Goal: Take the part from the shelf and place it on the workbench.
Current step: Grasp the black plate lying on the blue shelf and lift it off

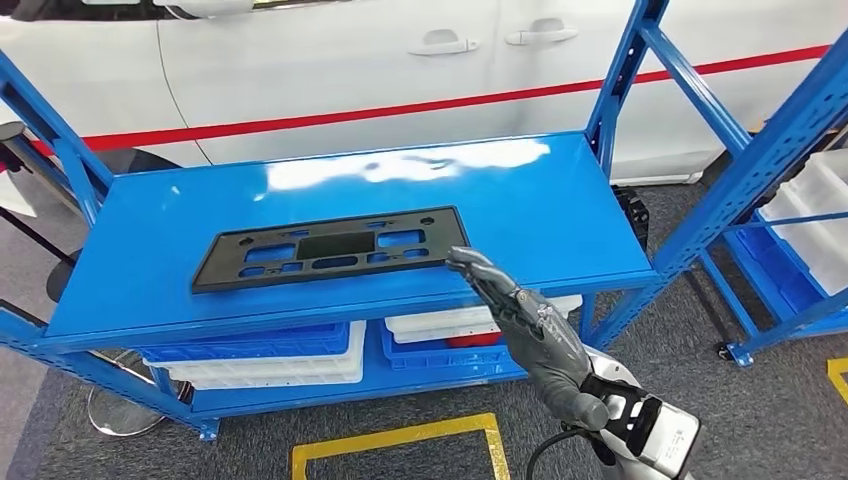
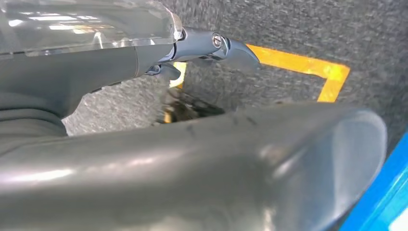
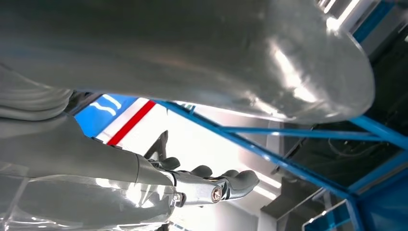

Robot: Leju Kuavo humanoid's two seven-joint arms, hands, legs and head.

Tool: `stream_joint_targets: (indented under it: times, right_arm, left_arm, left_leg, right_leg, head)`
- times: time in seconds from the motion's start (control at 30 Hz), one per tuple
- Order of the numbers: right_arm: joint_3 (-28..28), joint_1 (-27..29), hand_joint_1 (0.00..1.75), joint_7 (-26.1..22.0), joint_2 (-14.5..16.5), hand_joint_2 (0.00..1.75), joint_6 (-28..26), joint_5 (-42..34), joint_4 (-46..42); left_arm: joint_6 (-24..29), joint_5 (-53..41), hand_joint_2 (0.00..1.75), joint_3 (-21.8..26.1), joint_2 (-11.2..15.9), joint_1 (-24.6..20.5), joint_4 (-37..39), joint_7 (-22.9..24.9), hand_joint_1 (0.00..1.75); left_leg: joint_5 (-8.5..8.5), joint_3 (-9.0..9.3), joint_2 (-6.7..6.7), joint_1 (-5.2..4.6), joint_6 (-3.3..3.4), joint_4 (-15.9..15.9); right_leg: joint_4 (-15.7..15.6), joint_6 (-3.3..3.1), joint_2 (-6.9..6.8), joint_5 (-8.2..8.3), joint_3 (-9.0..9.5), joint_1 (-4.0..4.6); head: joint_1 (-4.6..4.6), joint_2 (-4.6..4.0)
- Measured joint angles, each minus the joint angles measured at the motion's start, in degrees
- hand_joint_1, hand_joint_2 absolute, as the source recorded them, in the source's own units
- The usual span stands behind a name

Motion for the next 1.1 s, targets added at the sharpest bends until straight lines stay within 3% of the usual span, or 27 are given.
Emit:
stream_joint_targets:
  times: [0.07,0.1,0.2,0.27,0.33,0.4,0.43,0.47,0.5,0.57,0.6,0.63,0.73,0.83,0.9,0.93,1.0,1.07,1.1]
  right_arm:
    - [0.26,0.03,0.0,-0.71,-0.43,0.0,-0.04,-0.2,0.28]
    - [0.37,0.06,0.0,-1.09,-0.64,0.0,-0.06,-0.4,0.41]
    - [0.56,0.25,0.0,-1.69,-1.01,0.0,-0.31,-0.85,0.56]
    - [0.71,0.85,0.0,-1.75,-1.31,0.0,-0.72,-0.85,0.61]
    - [0.91,1.69,0.0,-1.78,-1.58,0.0,-1.12,-0.6,0.85]
    - [1.21,2.22,0.0,-1.67,-1.75,0.0,-1.52,-0.24,1.32]
    - [1.37,2.24,0.0,-1.33,-1.8,0.0,-1.78,-0.1,1.59]
    - [1.55,2.01,0.0,-0.74,-1.84,0.0,-2.02,0.01,1.89]
    - [1.84,1.52,0.0,0.23,-1.86,0.0,-2.21,0.0,2.3]
    - [2.81,0.01,0.0,2.89,-1.86,0.87,-2.43,-0.26,3.48]
    - [3.45,-0.67,0.0,4.26,-1.85,1.31,-2.55,-0.37,4.11]
    - [4.14,-1.22,0.0,5.25,-1.84,1.75,-2.71,-0.32,4.72]
    - [6.23,-2.23,0.0,5.79,-1.83,1.75,-3.27,1.03,6.94]
    - [8.88,-3.55,0.0,4.78,-1.66,1.75,-5.04,4.85,10.64]
    - [10.97,-4.77,0.0,3.88,-1.09,1.75,-7.35,8.44,13.98]
    - [12.05,-5.5,0.0,3.68,-0.67,1.75,-8.71,10.39,15.54]
    - [14.27,-7.08,0.0,3.82,0.29,1.75,-11.93,14.88,17.72]
    - [16.45,-8.6,0.0,4.55,1.27,1.75,-15.14,19.14,19.12]
    - [17.42,-9.19,0.0,5.09,1.76,1.75,-16.49,20.97,19.68]
  left_arm:
    - [0.0,-0.1,0.0,0.0,0.1,0.05,0.05,0.0,0.0]
    - [0.01,-0.16,0.0,0.0,0.15,0.12,0.07,-0.01,0.0]
    - [0.12,-0.23,0.0,0.01,0.15,0.03,0.08,-0.05,0.0]
    - [0.25,-0.21,0.0,0.02,0.14,-0.29,0.08,-0.08,0.0]
    - [0.45,-0.18,0.0,0.04,0.1,-0.46,0.08,-0.18,0.0]
    - [0.67,-0.18,0.0,0.08,-0.04,-0.46,0.08,-0.26,0.0]
    - [0.75,-0.25,0.0,0.1,-0.13,-0.36,0.08,-0.28,0.0]
    - [0.79,-0.37,0.0,0.13,-0.2,-0.27,0.08,-0.32,0.0]
    - [0.79,-0.56,0.0,0.14,-0.25,-0.19,0.09,-0.35,0.0]
    - [0.56,-1.1,0.0,0.15,-0.27,-0.27,0.11,-0.34,0.0]
    - [0.37,-1.38,0.0,0.14,-0.25,-0.4,0.12,-0.33,0.0]
    - [0.18,-1.58,0.0,0.14,-0.23,-0.53,0.12,-0.33,0.0]
    - [-0.05,-1.74,0.0,0.13,-0.14,-0.57,0.13,-0.59,0.0]
    - [-0.01,-1.64,0.0,0.2,-0.19,-0.39,0.14,-1.18,0.0]
    - [0.16,-1.46,0.0,0.37,-0.25,-0.16,0.14,-1.58,0.0]
    - [0.25,-1.4,0.0,0.5,-0.27,-0.04,0.14,-1.75,0.0]
    - [0.38,-1.38,0.0,0.84,-0.3,0.11,0.14,-1.99,0.0]
    - [0.46,-1.4,0.0,1.25,-0.3,0.03,0.14,-2.06,0.0]
    - [0.49,-1.43,0.0,1.4,-0.3,-0.01,0.14,-2.07,0.0]
  left_leg:
    - [4.6,0.57,1.04,-0.43,0.67,-4.1]
    - [5.31,0.77,1.05,-0.58,0.92,-4.81]
    - [4.81,2.71,0.43,-0.48,1.79,-5.54]
    - [4.53,3.98,0.1,-0.29,2.26,-6.17]
    - [3.94,4.73,-0.33,-0.25,2.51,-6.38]
    - [3.02,5.71,-0.85,-0.18,2.43,-6.39]
    - [2.48,6.39,-1.06,-0.1,2.29,-6.39]
    - [1.91,7.11,-1.22,-0.02,2.08,-6.39]
    - [1.34,7.63,-1.32,0.04,1.8,-6.37]
    - [0.46,8.14,-1.5,0.04,1.06,-6.3]
    - [0.23,8.22,-1.56,0.0,0.67,-6.21]
    - [0.13,8.46,-1.6,-0.03,0.31,-6.25]
    - [-1.03,8.25,-1.47,0.16,-0.55,-4.54]
    - [-4.88,3.22,-1.37,0.31,-1.13,4.58]
    - [-5.37,0.26,-1.37,0.33,-1.2,8.12]
    - [-4.07,0.05,-1.37,0.32,-1.14,7.17]
    - [0.6,1.99,-1.33,0.3,-0.87,0.62]
    - [2.78,3.78,-1.24,0.02,-0.45,-5.02]
    - [3.02,4.05,-1.21,-0.12,-0.19,-6.07]
  right_leg:
    - [0.13,0.61,-0.51,-1.51,1.22,0.26]
    - [0.41,0.99,-0.6,-1.98,1.77,0.32]
    - [2.67,1.84,-0.25,-2.22,2.09,-0.04]
    - [7.54,2.43,0.95,-2.99,-0.85,-0.35]
    - [13.11,2.91,1.64,-5.7,-5.44,-0.68]
    - [14.68,3.33,1.69,-7.38,-8.51,-1.07]
    - [13.24,3.51,1.69,-6.42,-8.96,-1.23]
    - [10.49,3.58,1.69,-3.86,-8.84,-1.36]
    - [7.17,3.51,1.7,-0.27,-8.67,-1.43]
    - [2.59,2.9,1.7,4.55,-8.52,-1.22]
    - [1.76,2.45,1.72,5.41,-8.62,-1.09]
    - [1.65,2.01,1.73,5.15,-8.48,-0.95]
    - [0.92,0.94,1.74,5.06,-7.19,-1.12]
    - [0.67,0.15,1.74,4.53,-6.36,-0.98]
    - [0.7,-0.07,1.88,4.19,-6.08,-0.81]
    - [0.73,-0.1,2.0,4.03,-5.88,-0.77]
    - [0.76,0.04,2.18,3.69,-5.36,-0.72]
    - [0.84,0.41,2.21,3.48,-5.18,-0.61]
    - [0.87,0.67,2.18,3.41,-5.22,-0.55]
  head:
    - [0.05,0.0]
    - [0.08,0.0]
    - [0.09,0.0]
    - [0.13,0.0]
    - [0.14,0.0]
    - [0.14,-0.01]
    - [0.14,-0.01]
    - [0.15,-0.01]
    - [0.18,0.0]
    - [0.2,0.0]
    - [0.22,0.0]
    - [0.22,0.0]
    - [0.19,0.0]
    - [0.07,0.0]
    - [0.08,0.0]
    - [0.07,0.0]
    - [0.09,0.0]
    - [0.1,0.0]
    - [0.11,0.0]
